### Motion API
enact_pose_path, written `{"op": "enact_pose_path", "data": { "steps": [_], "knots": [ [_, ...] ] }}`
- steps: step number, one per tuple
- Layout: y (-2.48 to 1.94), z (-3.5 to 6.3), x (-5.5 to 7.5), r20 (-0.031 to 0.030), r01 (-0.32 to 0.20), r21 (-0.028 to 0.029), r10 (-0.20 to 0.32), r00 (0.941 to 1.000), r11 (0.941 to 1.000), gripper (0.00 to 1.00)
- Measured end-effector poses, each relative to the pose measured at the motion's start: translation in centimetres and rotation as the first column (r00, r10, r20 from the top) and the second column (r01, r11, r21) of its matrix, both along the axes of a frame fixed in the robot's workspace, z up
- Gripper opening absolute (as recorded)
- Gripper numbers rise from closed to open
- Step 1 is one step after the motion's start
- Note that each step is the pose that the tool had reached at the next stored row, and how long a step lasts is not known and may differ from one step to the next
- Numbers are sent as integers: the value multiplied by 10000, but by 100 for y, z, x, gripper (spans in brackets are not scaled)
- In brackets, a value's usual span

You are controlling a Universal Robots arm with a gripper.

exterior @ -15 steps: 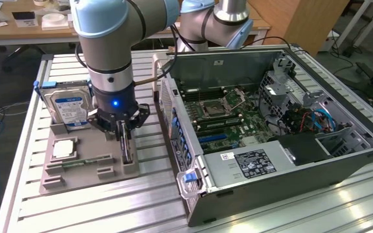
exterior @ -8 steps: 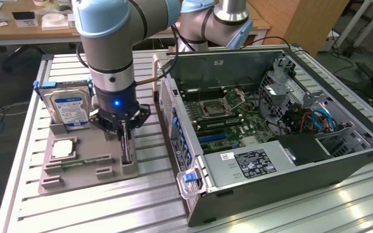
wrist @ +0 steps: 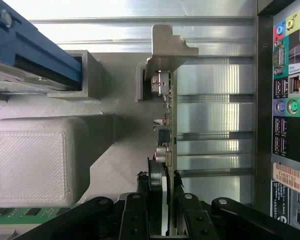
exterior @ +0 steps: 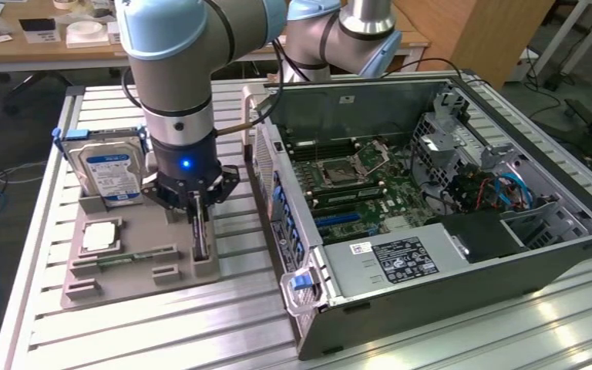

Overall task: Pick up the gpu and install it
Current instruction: 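Pick up the gpu and move the gpu toward the slot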

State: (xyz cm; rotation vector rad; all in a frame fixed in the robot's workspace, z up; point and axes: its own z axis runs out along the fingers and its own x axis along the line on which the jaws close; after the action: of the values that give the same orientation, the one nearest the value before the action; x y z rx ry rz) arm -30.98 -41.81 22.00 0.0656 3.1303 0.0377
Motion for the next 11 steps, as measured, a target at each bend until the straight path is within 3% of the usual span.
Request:
{"op": "enact_pose_path", "data": {
  "steps": [11],
  "knots": [
    [1,4,1,7,0,5,0,10000,10000,27]
  ]
}}
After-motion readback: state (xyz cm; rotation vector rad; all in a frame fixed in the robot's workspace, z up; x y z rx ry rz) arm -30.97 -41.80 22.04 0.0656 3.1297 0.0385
